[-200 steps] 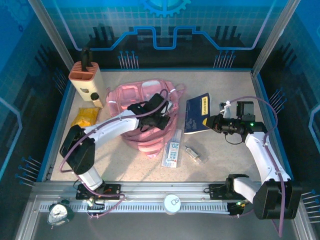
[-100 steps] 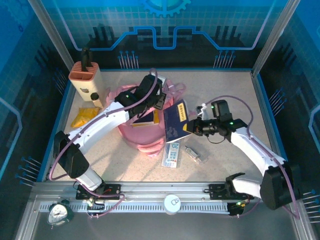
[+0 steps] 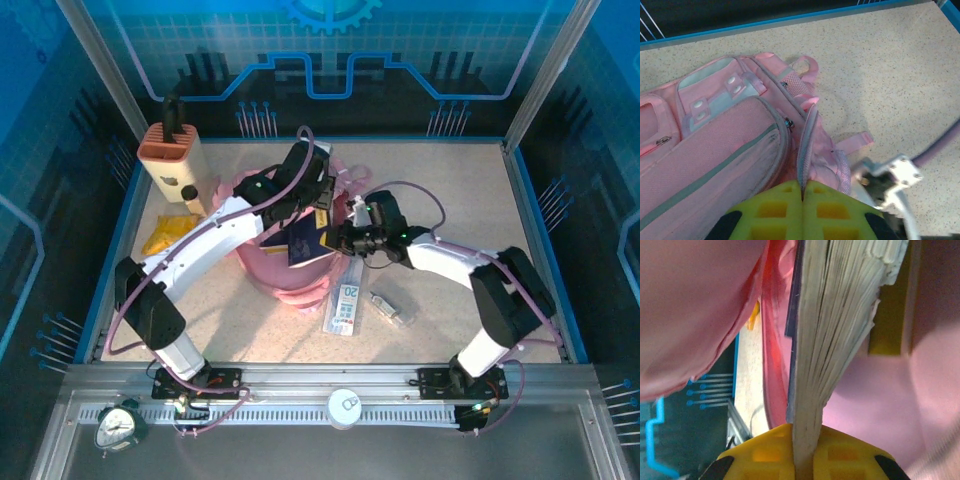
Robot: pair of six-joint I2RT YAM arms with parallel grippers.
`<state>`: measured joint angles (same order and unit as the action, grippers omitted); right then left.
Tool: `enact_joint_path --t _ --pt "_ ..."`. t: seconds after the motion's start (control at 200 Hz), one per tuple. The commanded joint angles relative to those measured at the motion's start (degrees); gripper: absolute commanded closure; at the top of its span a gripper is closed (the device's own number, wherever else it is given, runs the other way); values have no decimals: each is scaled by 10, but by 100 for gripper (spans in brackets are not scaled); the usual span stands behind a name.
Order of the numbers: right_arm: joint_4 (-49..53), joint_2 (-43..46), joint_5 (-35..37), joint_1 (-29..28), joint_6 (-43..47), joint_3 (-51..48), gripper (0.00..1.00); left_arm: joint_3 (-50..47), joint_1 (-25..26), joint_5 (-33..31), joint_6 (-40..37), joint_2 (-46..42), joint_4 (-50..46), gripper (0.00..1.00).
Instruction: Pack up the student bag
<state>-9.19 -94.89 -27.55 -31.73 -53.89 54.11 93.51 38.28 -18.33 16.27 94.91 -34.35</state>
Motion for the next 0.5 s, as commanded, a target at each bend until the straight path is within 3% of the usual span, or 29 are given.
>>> enact_joint_path --t 0.0,0.11,0.27,0.495 --pt "-106 -55 46 -21 -27 45 99 37 -2 -7 39 -4 40 100" --pt "-99 -108 88 -34 -16 80 95 47 -3 -11 45 6 31 100" --pt "-93 -168 100 -36 -10 114 72 51 -6 -14 62 8 30 100" --pt "-83 -90 122 -39 26 50 43 42 -13 -3 69 9 23 100"
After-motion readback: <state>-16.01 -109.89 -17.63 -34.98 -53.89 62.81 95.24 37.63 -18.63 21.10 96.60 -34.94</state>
